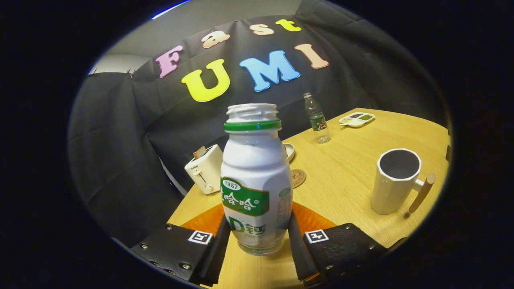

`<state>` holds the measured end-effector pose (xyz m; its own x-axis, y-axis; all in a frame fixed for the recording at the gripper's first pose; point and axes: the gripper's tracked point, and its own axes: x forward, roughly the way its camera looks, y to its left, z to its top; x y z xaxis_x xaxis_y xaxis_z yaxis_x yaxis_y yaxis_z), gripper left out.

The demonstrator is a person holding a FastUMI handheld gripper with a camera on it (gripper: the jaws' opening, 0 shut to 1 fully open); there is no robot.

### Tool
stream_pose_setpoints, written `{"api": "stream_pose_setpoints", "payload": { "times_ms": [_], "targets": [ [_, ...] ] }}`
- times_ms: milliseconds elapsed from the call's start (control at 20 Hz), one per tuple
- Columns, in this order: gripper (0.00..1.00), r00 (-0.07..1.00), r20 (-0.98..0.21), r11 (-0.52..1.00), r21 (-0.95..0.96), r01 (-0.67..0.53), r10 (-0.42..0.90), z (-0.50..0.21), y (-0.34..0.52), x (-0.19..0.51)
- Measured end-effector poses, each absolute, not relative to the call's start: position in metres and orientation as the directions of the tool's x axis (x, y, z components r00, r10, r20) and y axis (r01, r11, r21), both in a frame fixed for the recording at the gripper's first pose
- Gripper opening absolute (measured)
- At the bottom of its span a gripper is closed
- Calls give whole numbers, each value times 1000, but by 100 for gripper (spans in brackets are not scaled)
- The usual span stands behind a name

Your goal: Take the bottle from table, then pour the juice into the cup, finally place the bottle on the coaster

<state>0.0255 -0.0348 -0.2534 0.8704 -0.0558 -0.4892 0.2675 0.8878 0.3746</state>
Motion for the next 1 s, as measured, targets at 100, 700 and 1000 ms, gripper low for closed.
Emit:
{"api": "stream_pose_setpoints", "payload": {
  "times_ms": [100, 700, 1000],
  "targets": [
    [69, 872, -486, 874, 399, 276, -54, -253, -44, 24],
    [69, 865, -493, 641, 638, 428, -86, -267, -77, 20],
    [69, 861, -506, 519, 721, 459, -59, -271, -81, 13]
  ]
}}
